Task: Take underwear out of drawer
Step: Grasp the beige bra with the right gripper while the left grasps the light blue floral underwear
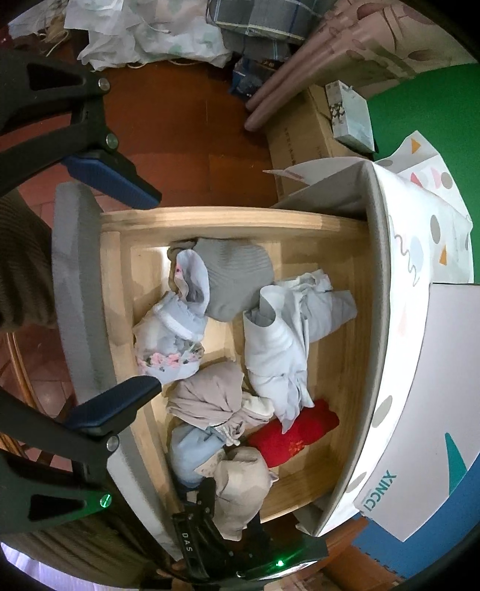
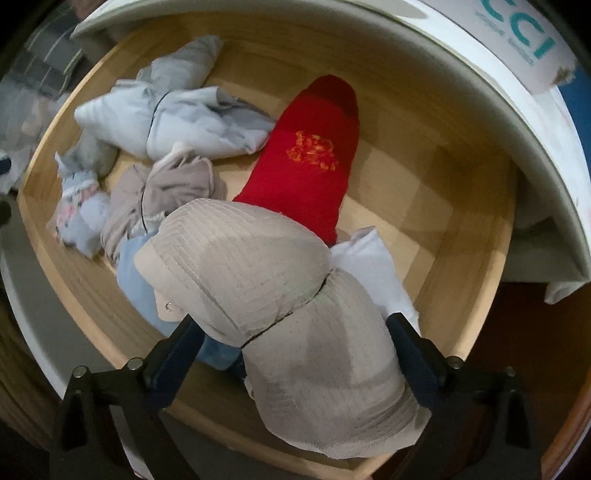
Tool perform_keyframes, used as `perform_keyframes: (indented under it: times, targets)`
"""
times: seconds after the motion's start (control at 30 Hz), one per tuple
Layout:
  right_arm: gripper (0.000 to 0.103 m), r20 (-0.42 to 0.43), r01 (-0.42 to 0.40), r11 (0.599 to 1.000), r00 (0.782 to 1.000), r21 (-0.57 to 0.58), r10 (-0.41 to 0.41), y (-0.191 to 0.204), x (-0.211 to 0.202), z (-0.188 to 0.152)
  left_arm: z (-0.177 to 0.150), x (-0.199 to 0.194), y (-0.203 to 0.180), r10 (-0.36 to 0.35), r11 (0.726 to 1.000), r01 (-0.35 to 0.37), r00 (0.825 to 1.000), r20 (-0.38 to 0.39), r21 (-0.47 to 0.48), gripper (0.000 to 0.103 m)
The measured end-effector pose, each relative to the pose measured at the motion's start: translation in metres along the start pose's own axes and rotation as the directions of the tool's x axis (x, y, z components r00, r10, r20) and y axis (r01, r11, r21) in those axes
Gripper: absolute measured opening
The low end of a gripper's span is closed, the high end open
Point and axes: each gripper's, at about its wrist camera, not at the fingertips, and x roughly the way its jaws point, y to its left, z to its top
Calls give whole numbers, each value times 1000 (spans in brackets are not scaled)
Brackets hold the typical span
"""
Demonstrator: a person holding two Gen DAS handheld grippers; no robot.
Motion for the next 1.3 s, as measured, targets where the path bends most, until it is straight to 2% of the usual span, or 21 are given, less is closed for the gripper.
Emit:
perform_keyframes:
  times: [0.1, 0.2, 0.37, 0.53, 0.73, 0.77, 0.9, 1.2, 1.3]
  targets:
    - [83, 18, -30, 998, 999, 63, 29, -6, -6, -5, 2, 1, 0, -7, 1000, 7, 1000, -6, -5, 94]
    - [77, 38, -56, 992, 998, 117, 52, -13, -13, -15, 3, 3, 1, -31, 999, 30, 999, -21, -21, 94]
    - [73, 77, -111, 968, 992, 224, 96, -28, -23, -38, 6, 10, -2, -64, 997, 60, 995, -71, -57, 94]
    - [73, 106, -173, 932, 984, 318, 146, -46, -30, -59, 12, 22, -7, -132, 983, 109, 979, -154, -151, 94]
    - [73, 121, -200, 917, 978, 345, 168, -56, -36, -63, 19, 44, -18, -115, 980, 73, 967, -226, -184, 94]
    - [73, 123, -204, 914, 978, 349, 171, -52, -31, -52, 20, 49, -20, -118, 979, 72, 964, -239, -193, 94]
    - [73, 128, -223, 908, 974, 355, 189, -63, -31, -47, 23, 68, -25, -113, 973, 49, 954, -278, -226, 94]
    - [74, 124, -218, 914, 975, 342, 186, -60, -25, -41, 28, 95, -35, -76, 970, -4, 945, -319, -242, 93]
    - [74, 123, -219, 914, 975, 343, 187, -57, -24, -40, 31, 100, -39, -45, 974, -30, 945, -324, -223, 86]
